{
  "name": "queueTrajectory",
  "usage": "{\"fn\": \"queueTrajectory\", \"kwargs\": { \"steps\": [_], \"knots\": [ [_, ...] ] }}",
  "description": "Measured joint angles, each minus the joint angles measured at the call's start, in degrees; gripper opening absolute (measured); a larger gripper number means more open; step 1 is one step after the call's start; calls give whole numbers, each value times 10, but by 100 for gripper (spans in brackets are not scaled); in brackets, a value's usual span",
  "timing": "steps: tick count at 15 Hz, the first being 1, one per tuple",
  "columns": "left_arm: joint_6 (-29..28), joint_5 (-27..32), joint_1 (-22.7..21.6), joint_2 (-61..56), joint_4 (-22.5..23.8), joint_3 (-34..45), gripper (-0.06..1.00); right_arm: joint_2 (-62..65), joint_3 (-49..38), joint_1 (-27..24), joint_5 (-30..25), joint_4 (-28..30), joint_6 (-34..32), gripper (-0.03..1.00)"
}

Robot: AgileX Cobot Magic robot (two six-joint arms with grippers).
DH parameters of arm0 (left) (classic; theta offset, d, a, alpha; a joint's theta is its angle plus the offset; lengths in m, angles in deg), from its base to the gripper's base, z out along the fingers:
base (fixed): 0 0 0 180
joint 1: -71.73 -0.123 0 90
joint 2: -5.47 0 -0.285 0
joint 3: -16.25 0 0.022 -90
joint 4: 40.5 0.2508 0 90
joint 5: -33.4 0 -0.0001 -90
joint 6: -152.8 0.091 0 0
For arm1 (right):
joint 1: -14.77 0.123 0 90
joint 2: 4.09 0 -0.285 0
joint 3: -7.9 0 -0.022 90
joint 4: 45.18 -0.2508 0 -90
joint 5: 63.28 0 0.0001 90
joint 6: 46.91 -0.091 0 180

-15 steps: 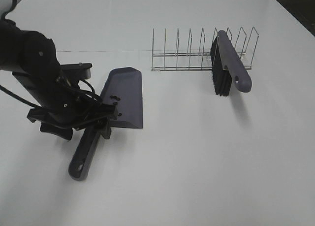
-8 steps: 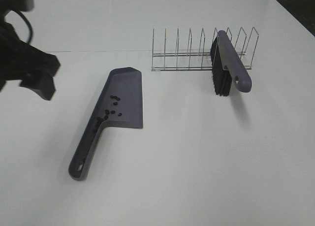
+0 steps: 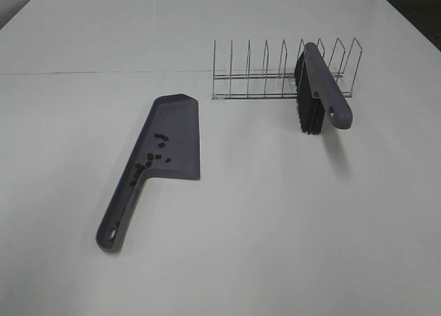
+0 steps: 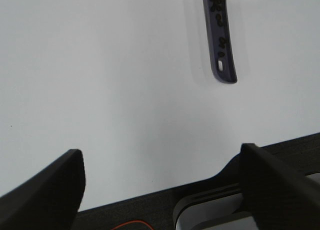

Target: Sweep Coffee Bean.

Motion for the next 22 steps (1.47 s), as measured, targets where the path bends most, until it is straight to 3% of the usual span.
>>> {"fn": "queueTrajectory", "kwargs": {
  "steps": [1,2,5,11,14,17,19,21,22],
  "knots": [
    [0,0,0,-32,-1,21,78,10,-2,0,1,0,2,71],
    [0,-13,0,-147,-2,83,78,50,-3,0,8,-5,17,71],
    [0,-78,0,-297,-2,137,78,104,-6,0,28,-17,52,71],
    [27,-109,0,-355,-8,141,78,117,-30,0,80,-46,77,71],
    [139,-155,0,-355,-66,148,78,117,-30,0,80,-48,78,71],
    [147,-197,0,-355,-95,164,78,117,-30,0,80,-48,78,71],
    [147,-176,0,-355,-115,155,78,117,-30,0,80,-48,78,71],
    [147,-83,0,-355,-121,147,78,117,-30,0,80,-48,78,71],
    [147,-72,0,-355,-121,148,78,117,-30,0,80,-48,78,71]
  ]
}}
